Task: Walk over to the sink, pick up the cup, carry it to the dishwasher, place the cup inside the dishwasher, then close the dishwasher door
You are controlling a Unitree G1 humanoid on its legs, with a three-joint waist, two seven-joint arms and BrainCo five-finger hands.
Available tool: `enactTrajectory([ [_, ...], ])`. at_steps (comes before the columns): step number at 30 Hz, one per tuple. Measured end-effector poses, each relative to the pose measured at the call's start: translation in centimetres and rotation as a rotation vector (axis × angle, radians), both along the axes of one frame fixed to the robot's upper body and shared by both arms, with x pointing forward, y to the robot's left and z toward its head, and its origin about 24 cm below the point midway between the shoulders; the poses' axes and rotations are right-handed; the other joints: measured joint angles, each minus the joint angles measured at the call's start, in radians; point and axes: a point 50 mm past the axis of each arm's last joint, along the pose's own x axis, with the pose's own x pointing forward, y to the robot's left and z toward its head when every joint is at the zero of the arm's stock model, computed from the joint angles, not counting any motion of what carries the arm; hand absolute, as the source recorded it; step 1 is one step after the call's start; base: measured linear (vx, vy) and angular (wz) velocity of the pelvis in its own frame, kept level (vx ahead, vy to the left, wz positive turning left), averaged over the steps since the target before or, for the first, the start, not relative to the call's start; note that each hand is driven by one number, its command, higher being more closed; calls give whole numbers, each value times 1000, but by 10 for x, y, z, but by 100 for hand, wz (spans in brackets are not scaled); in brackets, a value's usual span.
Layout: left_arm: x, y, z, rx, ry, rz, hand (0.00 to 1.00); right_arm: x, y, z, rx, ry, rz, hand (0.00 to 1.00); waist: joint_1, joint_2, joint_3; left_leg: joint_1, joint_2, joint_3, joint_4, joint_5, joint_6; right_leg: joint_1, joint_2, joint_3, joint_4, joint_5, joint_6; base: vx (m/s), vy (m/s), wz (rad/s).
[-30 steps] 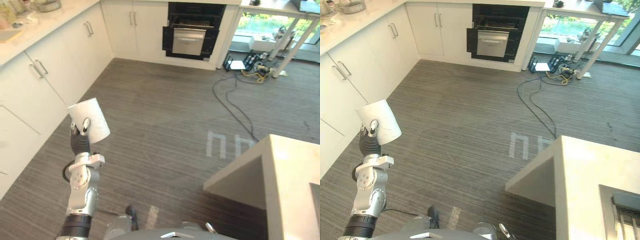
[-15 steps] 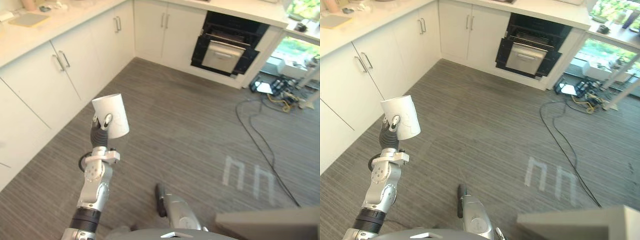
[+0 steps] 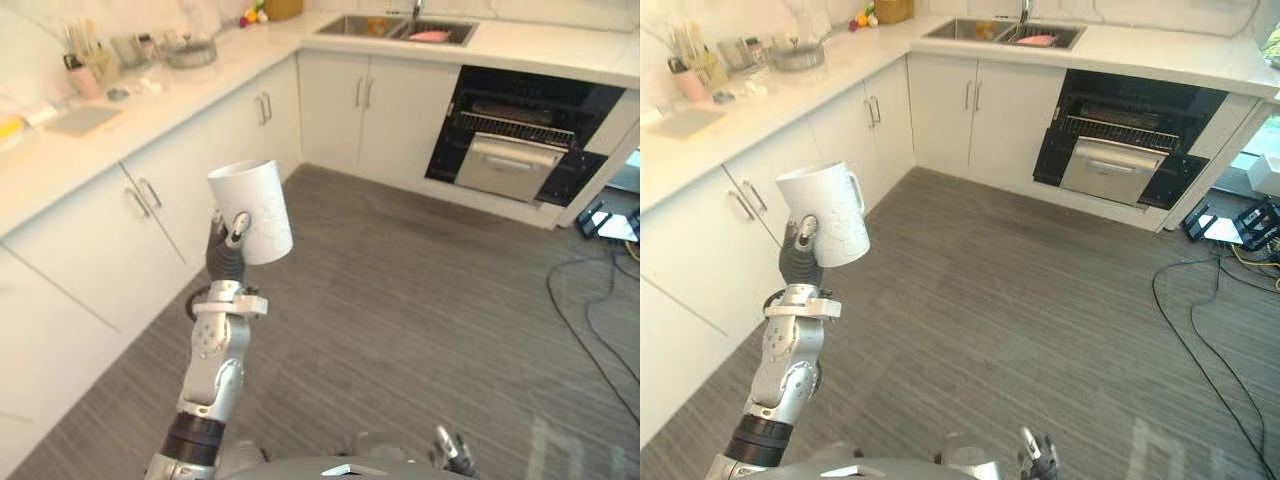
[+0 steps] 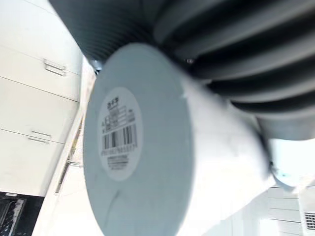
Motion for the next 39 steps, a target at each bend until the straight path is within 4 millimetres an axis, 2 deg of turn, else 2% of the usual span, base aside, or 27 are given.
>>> enactTrajectory([
  [2, 0, 6, 1, 24, -7, 11, 100, 27, -3, 8, -21, -76, 11, 0, 6, -27, -2, -23, -65, 26, -414, 1, -3, 41, -45, 52, -57, 21, 30, 533, 162, -85],
  [3, -1, 8, 0, 43, -6, 5, 100, 46, -7, 15, -36, -127, 10, 0, 14, -39, 0, -33, -136, -64, -774, 111, -36, 62, -77, 106, -89, 29, 46, 619, 262, -94],
  [4, -1, 9, -1, 48, -3, 5, 100, 54, -11, 19, -45, -145, 12, 0, 25, -34, 0, -55, -144, -127, -909, 175, -64, 68, -81, 139, -103, 28, 52, 525, 271, -92],
  [5, -1, 9, -2, 49, -1, 6, 100, 57, -12, 20, -47, -146, 10, 0, 28, -31, 1, -74, -141, -163, -948, 202, -91, 78, -82, 155, -108, 22, 64, 538, 336, -83],
  [6, 0, 10, -3, 51, 7, 9, 100, 59, -14, 19, -41, -139, -5, 0, 31, -22, 1, -84, -135, -197, -988, 233, -121, 115, -90, 183, -113, -4, 109, 564, 368, -85],
  [7, 2, 14, -11, 66, 42, 19, 100, 56, -15, 17, -33, -119, -20, 0, 33, -38, 7, -50, -146, -209, -968, 375, -118, 162, -116, 218, -103, -27, 142, 578, 376, -90],
  [8, 2, 18, -16, 79, 62, 29, 100, 56, -11, 14, -15, -106, -18, 0, 37, -55, 10, -34, -160, -204, -943, 398, -97, 166, -137, 238, -81, -24, 145, 555, 374, -102],
  [9, 1, 26, -20, 101, 85, 49, 100, 52, -1, 7, 29, -80, -14, 0, 37, -83, 5, -27, -196, -212, -867, 353, -48, 143, -172, 257, 2, 4, 139, 549, 366, -79],
  [11, 3, 32, -16, 121, 71, 64, 100, 37, 2, 0, 58, -23, -29, 0, 20, -107, 5, 3, -237, -170, -773, 258, -7, 108, -231, 253, 150, 74, 155, 549, 362, -58],
  [12, 4, 31, -15, 123, 69, 67, 100, 24, 1, -5, 64, 27, -38, 0, 18, -117, 1, 54, -270, -127, -760, 212, 21, 63, -271, 247, 287, 152, 181, 535, 341, -46],
  [13, 4, 30, -12, 126, 54, 67, 100, 14, 1, -8, 69, 60, -61, 0, 4, -111, 2, 96, -296, -109, -760, 166, 49, -4, -312, 232, 438, 285, 227, 501, 313, -37],
  [14, 5, 29, -10, 130, 45, 65, 100, 8, 2, -10, 74, 77, -73, 0, -4, -107, 5, 123, -305, -100, -771, 148, 58, -47, -336, 220, 522, 344, 220, 506, 325, -31],
  [15, 6, 29, -9, 136, 43, 76, 100, 4, 6, -13, 80, 102, -52, 0, -13, -94, 16, 183, -315, -95, -805, 127, 65, -144, -352, 168, 696, 304, 148, 389, 240, -29],
  [17, 6, 29, -13, 157, 62, 81, 100, -4, 10, -15, 71, 138, -15, 0, -36, -62, 25, 288, -309, -93, -892, 119, 73, -242, -336, 52, 796, 201, 82, 438, 193, -27],
  [19, 7, 27, -15, 169, 61, 77, 100, -11, 15, -17, 84, 155, -16, 0, -56, -49, 27, 364, -296, -92, -960, 112, 72, -324, -263, -24, 711, 106, 83, 398, 50, -7],
  [20, 8, 24, -18, 174, 70, 67, 100, -12, 19, -18, 93, 155, -18, 0, -80, -41, 29, 395, -272, -85, -980, 98, 59, -376, -190, -88, 494, 77, 95, 395, -45, 1],
  [21, 9, 22, -18, 184, 71, 56, 100, -12, 19, -18, 95, 157, -19, 0, -81, -43, 29, 407, -263, -79, -980, 84, 45, -395, -157, -132, 335, 96, 104, 398, -57, -5],
  [23, 10, 19, -18, 212, 67, 40, 100, -15, 20, -19, 97, 164, -22, 0, -79, -66, 37, 446, -268, -66, -982, 46, 23, -397, -126, -206, 82, 206, 109, 407, -84, -11],
  [24, 10, 19, -19, 222, 72, 32, 100, -28, 20, -20, 98, 193, -31, 0, -79, -104, 23, 482, -299, -68, -979, 11, 4, -387, -129, -249, -46, 376, 107, 629, -148, -13],
  [25, 11, 17, -22, 203, 84, 31, 100, -27, 16, -20, 86, 196, -31, 0, -76, -105, 22, 517, -299, -67, -973, -31, -14, -380, -127, -270, -12, 402, -82, 613, -147, -21],
  [27, 12, 11, -23, 201, 85, 1, 100, -17, 8, -15, 50, 160, -26, 0, -78, -65, 29, 518, -273, -40, -948, -42, -18, -390, -105, -276, 32, 339, -79, 359, -109, -19],
  [31, 12, 4, -24, 214, 81, -43, 100, -7, 9, -11, 40, 109, -32, 0, -69, -60, 28, 566, -257, -11, -872, -37, -16, -382, -93, -255, 159, 174, -62, 309, -134, -28],
  [33, 9, 3, -29, 215, 99, -49, 100, -8, 7, -10, 40, 111, -36, 0, -70, -45, 23, 551, -239, 9, -769, -18, -21, -344, -130, -320, 182, 107, -57, 259, -51, -42],
  [35, 5, 1, -33, 214, 107, -57, 100, -9, 7, -10, 39, 111, -34, 0, -55, -36, 14, 493, -218, 10, -591, 23, -93, -315, -144, -345, 178, 99, -53, 257, -1, -59],
  [36, 2, -1, -37, 208, 125, -60, 100, -7, 6, -9, 34, 108, -14, 0, -48, -21, 9, 406, -174, 6, -406, 77, -178, -294, -113, -323, 139, 97, -53, 207, -43, -68],
  [38, -2, 0, -43, 200, 153, -53, 100, -1, 5, -7, 13, 103, 43, 0, -46, 6, 3, 283, -101, 44, -194, 43, -171, -248, -54, -281, 49, 136, -43, 218, -51, -73],
  [39, -7, 3, -49, 196, 181, -39, 100, 1, 4, -6, 8, 92, 53, 0, -46, -10, 12, 257, -63, 125, -192, -10, -137, -201, -37, -255, 1, 146, -36, 181, -39, -61],
])
